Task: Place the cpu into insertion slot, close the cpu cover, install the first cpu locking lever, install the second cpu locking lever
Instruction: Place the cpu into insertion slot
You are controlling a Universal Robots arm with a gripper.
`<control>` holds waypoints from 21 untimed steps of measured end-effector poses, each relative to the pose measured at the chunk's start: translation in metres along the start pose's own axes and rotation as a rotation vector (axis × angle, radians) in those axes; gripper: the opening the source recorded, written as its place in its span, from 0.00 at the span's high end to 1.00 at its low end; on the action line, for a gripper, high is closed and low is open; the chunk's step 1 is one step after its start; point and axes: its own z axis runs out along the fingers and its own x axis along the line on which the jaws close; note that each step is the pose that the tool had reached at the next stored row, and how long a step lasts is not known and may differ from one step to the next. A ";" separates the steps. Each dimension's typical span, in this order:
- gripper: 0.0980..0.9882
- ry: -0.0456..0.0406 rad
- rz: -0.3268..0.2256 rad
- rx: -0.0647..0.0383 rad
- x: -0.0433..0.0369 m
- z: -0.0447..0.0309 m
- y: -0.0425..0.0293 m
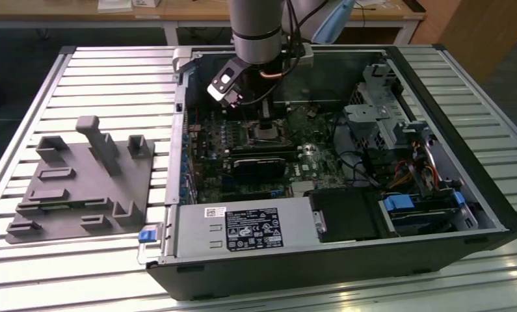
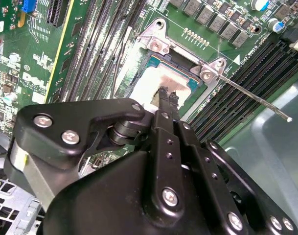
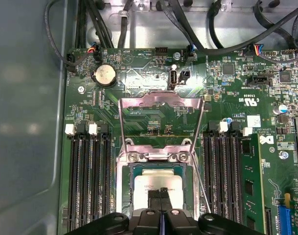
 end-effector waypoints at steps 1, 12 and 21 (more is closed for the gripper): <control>0.99 -0.0002 0.000 0.000 0.0000 0.0000 0.0000; 0.99 -0.0020 0.001 0.081 0.0002 0.0013 0.0083; 0.99 -0.0021 0.002 0.081 0.0004 0.0027 0.0183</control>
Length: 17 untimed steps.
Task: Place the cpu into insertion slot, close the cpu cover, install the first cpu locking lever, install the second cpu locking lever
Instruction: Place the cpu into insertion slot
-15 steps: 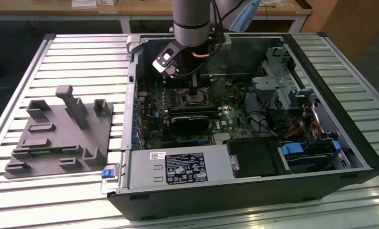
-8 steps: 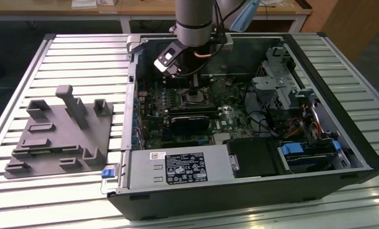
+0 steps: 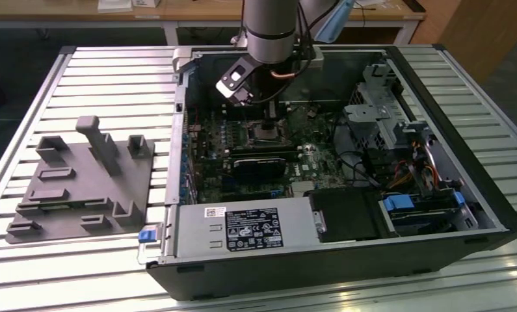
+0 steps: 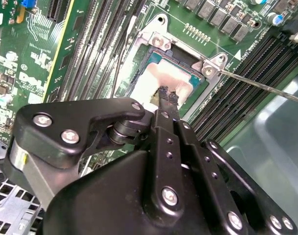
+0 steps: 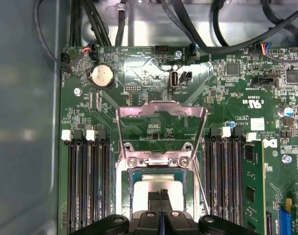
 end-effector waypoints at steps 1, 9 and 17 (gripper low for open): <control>0.99 -0.0004 0.000 0.000 0.0000 -0.0004 0.0000; 0.99 0.0000 0.000 0.000 0.0000 -0.0154 0.0009; 0.99 -0.0002 0.001 -0.001 -0.0001 -0.0363 0.0021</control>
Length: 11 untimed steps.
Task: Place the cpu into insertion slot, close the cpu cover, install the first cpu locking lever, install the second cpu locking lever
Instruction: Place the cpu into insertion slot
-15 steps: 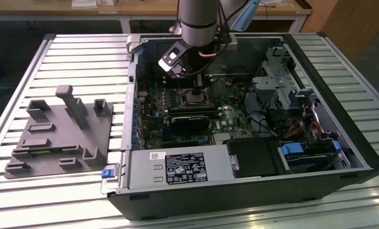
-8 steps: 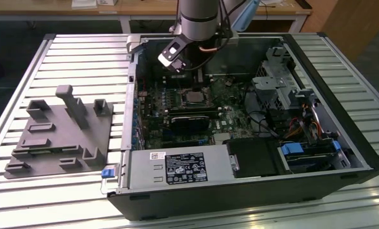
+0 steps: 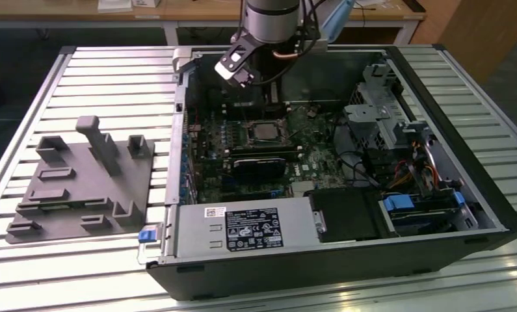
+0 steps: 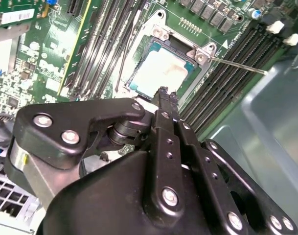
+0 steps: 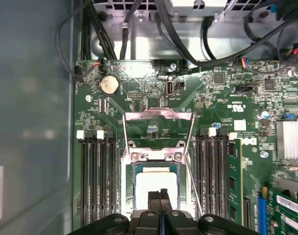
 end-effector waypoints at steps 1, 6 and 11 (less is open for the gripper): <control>0.99 -0.0001 0.000 0.000 0.0000 -0.0021 0.0001; 0.99 -0.0010 0.001 0.000 0.0000 -0.0096 0.0006; 0.99 -0.0010 0.001 0.000 0.0000 -0.0105 0.0006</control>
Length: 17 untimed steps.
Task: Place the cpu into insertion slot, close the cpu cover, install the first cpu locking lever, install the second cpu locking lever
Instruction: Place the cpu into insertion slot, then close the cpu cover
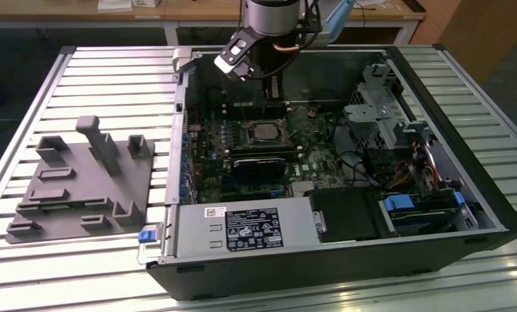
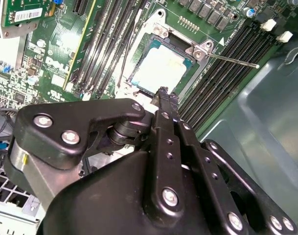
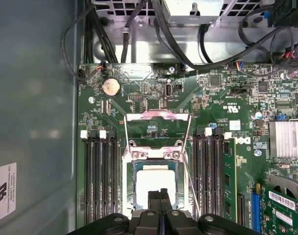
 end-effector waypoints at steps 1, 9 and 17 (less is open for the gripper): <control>0.99 0.0000 0.000 0.000 0.0000 -0.0002 0.0000; 0.99 0.0000 0.000 0.000 0.0000 -0.0009 0.0001; 0.99 -0.0002 0.000 0.000 0.0000 -0.0011 0.0012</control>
